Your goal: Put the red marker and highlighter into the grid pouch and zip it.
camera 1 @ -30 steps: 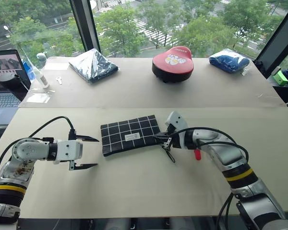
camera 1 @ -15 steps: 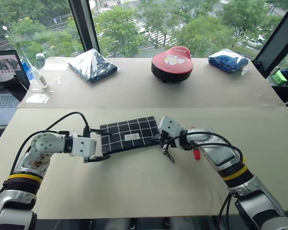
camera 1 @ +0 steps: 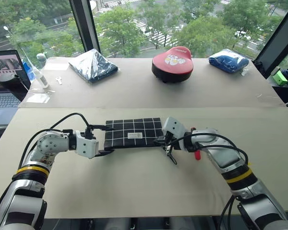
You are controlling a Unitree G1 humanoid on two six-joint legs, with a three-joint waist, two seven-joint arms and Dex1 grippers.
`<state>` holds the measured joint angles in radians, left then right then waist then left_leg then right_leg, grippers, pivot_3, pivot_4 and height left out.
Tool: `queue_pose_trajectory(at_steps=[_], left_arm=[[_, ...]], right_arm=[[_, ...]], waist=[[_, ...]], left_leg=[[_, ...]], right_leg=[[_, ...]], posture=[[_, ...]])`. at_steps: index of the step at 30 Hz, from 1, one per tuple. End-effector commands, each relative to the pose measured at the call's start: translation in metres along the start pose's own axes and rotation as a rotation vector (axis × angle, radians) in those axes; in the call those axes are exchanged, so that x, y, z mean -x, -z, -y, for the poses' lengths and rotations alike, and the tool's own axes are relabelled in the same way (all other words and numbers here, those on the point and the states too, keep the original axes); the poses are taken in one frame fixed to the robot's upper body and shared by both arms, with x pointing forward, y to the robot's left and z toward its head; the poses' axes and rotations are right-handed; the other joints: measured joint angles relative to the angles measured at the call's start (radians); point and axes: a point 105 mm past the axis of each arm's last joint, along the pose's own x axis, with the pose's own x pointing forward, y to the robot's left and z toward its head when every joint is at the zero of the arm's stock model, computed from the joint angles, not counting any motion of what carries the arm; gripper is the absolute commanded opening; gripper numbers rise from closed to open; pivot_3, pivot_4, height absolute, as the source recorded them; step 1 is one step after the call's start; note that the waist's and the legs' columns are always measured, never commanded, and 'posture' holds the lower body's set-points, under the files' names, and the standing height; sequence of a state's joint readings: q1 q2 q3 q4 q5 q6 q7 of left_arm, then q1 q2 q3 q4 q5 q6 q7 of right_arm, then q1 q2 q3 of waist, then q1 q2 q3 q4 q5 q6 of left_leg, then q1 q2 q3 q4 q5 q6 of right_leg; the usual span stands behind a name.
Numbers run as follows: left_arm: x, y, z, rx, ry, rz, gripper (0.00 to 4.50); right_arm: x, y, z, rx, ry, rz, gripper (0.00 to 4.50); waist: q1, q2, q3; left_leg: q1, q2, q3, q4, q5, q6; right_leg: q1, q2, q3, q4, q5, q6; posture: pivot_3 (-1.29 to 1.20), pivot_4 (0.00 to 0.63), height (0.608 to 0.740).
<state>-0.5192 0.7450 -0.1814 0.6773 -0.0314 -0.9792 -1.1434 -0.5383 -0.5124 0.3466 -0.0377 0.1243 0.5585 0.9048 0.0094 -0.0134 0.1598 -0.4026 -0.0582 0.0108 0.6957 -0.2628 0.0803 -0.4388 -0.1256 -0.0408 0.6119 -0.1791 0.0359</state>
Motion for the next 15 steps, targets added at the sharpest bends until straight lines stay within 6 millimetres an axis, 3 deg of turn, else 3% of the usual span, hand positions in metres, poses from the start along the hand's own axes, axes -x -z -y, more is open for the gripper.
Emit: queue_pose_trajectory(at_steps=[1, 8, 15], left_arm=[[0.0047, -0.004, -0.0081, 0.018, -0.032, 0.031, 2.59], [0.0061, -0.0032, -0.0059, 0.052, -0.037, 0.044, 0.03], [0.0034, -0.0016, -0.0067, 0.082, -0.056, 0.052, 0.03]], right_arm=[[0.0075, -0.0048, 0.0038, 0.011, 0.021, 0.012, 0.0], [0.0106, -0.0054, 0.0023, 0.004, 0.012, 0.018, 0.0], [0.0125, -0.0065, 0.0054, -0.026, 0.014, 0.034, 0.0]], waist=[[0.0, 0.0, 0.0], [-0.001, 0.0, 0.0], [-0.001, 0.0, 0.0]], left_leg=[[0.0, 0.0, 0.0, 0.0, 0.0, 0.0], [0.0, 0.0, 0.0, 0.0, 0.0, 0.0], [0.0, 0.0, 0.0, 0.0, 0.0, 0.0]], right_leg=[[0.0, 0.0, 0.0, 0.0, 0.0, 0.0], [0.0, 0.0, 0.0, 0.0, 0.0, 0.0], [0.0, 0.0, 0.0, 0.0, 0.0, 0.0]], posture=[[0.0, 0.15, 0.74], [0.0, 0.15, 0.74], [0.0, 0.15, 0.74]])
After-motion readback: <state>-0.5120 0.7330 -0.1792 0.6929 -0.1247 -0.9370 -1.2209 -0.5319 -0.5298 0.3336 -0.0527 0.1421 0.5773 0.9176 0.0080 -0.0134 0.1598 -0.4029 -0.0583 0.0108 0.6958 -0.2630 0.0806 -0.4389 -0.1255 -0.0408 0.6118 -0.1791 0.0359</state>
